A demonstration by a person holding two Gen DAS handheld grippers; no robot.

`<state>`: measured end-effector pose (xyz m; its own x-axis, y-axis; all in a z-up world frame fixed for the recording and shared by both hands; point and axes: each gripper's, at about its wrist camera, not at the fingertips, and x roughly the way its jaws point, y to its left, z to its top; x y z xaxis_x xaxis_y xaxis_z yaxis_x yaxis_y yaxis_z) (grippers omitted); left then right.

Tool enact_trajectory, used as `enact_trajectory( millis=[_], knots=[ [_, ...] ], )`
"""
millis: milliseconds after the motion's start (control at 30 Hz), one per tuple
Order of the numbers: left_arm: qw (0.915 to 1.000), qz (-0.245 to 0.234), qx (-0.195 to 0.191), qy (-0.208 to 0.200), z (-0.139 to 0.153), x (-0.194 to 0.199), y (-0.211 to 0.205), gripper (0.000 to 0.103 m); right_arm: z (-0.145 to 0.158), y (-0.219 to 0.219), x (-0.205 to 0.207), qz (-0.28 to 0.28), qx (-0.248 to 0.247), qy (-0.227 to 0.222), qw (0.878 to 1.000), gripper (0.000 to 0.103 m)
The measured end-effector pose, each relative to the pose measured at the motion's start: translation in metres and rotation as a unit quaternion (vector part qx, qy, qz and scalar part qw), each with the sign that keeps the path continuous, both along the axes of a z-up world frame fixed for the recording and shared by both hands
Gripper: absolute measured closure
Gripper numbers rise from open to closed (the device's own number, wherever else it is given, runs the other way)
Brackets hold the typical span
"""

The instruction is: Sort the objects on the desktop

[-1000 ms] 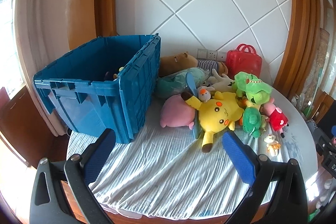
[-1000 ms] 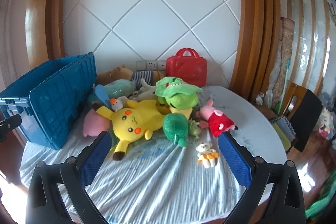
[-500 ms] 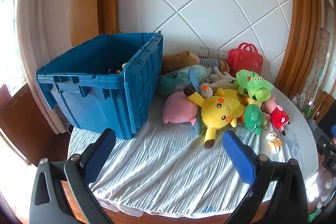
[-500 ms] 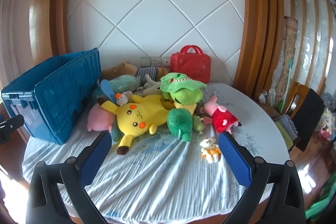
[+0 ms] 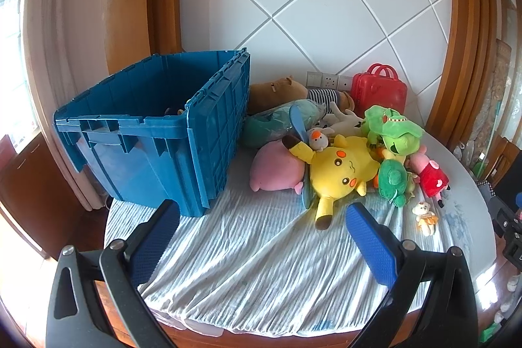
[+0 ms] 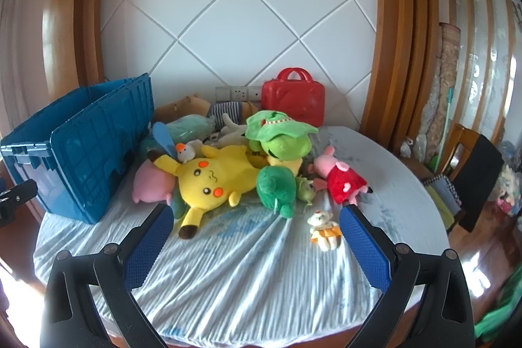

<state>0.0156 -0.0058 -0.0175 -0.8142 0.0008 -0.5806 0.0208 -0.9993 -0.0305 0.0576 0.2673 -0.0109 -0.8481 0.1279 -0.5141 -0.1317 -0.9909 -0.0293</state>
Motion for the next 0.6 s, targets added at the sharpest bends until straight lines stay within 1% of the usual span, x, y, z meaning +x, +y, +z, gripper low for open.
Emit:
enact_trajectory(
  millis=[267, 367, 600],
  knots=[
    [1.0000, 0.000, -0.001, 0.002, 0.000, 0.006, 0.009, 0.000, -0.001, 0.011, 0.002, -0.002, -0.004, -0.001, 1.000, 0.000],
    [1.0000, 0.000, 0.000, 0.001, -0.001, 0.009, 0.014, 0.000, -0.003, 0.014, 0.003, 0.004, -0.003, -0.009, 1.000, 0.000],
    [1.0000, -0.005, -0.006, 0.002, -0.001, 0.015, 0.029, 0.000, -0.006, 0.026, 0.005, 0.008, -0.008, -0.011, 1.000, 0.000]
  ],
)
